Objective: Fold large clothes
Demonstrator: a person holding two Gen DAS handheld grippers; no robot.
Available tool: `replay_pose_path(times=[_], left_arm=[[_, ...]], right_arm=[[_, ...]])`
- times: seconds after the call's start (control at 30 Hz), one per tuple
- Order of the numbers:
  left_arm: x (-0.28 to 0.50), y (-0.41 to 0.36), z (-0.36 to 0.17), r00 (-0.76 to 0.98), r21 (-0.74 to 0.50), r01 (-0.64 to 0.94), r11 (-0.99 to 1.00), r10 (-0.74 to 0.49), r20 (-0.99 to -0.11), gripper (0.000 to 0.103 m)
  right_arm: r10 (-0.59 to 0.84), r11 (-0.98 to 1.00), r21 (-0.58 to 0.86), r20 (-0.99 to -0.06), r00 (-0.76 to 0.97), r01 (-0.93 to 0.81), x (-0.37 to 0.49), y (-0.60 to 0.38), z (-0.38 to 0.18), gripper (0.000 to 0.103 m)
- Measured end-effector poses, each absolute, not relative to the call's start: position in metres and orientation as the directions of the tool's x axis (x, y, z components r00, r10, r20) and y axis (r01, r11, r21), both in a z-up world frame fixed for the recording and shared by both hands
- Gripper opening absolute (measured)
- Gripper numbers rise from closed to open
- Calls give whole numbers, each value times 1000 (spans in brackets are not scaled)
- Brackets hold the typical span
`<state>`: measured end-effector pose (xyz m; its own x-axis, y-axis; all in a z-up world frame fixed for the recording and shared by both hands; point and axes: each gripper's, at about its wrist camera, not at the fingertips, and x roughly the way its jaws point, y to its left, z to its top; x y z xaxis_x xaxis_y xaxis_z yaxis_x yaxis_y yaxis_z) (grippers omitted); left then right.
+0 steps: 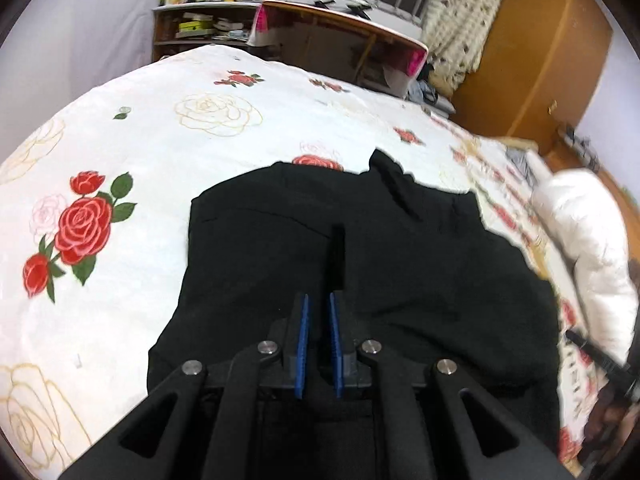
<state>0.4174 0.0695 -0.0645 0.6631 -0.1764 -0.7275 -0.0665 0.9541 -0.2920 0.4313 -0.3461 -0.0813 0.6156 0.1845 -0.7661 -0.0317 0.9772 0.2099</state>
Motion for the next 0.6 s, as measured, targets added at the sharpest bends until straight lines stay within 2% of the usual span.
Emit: replay_pose_path(times=[0.13,0.27,0.37,0.43,0.6], left_arm=[[421,31,-56,670,-264,48,963,-227,-707,12],[442,-7,-73,627,-193,130,972,-232,-744,12],[458,-13,-94,601,-151,134,979,-201,-774,12],[462,-8,-110,566,-165,119,979,-204,-799,12],[448,4,-108,576,-157,107,982,-190,-795,12]], right_arm=[[226,974,194,-816,531,-117,435,-315,-108,27],[232,973,197,-852,470,-121,441,-304,-143,27],[244,970,216,-850,468,-113,440,-309,-143,27],[246,969,208,-859,449,-134,440,-309,-140,27],[242,970,213,-812,531,-117,436,-336,-105,27]])
